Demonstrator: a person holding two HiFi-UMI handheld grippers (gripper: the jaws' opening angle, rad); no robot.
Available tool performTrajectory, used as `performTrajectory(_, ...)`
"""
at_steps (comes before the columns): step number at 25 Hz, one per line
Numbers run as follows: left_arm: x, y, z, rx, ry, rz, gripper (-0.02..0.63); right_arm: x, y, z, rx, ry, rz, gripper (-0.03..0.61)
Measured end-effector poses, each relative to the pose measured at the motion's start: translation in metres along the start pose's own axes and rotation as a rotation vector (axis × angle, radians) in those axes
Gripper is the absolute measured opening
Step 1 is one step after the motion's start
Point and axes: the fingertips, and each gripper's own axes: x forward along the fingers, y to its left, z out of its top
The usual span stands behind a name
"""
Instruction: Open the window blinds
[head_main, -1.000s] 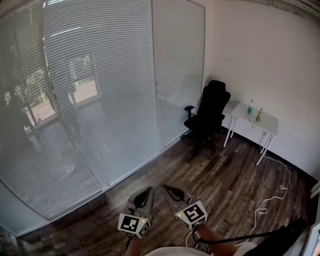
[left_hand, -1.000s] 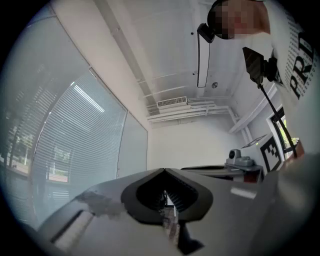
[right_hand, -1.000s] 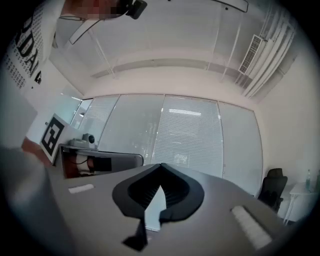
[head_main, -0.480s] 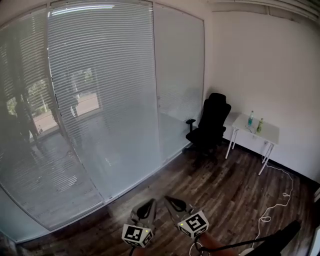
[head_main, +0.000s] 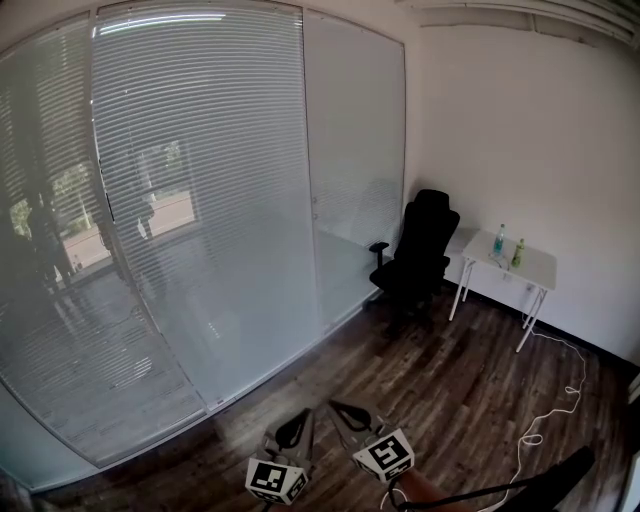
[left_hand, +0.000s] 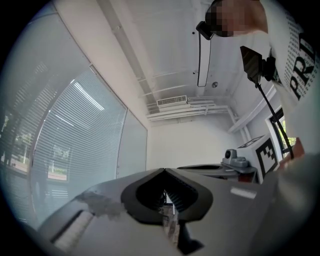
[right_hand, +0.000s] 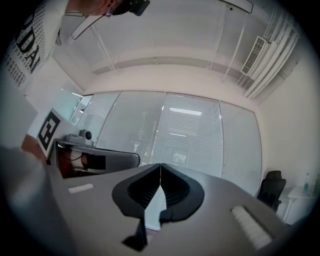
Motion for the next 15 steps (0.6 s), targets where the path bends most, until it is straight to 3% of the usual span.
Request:
performTrajectory(6, 0.008, 0.014, -0.011, -0.008, 0.011, 0.016, 0.002, 0.011, -0.009, -0.014, 0.02, 0.021, 0.0, 0.009)
performTrajectory(15, 0.077, 0.044, -0.017, -0.006, 0.025, 0.062, 0.002, 0.048, -0.083, -0.039, 0.051, 0.037, 0.026, 0.009)
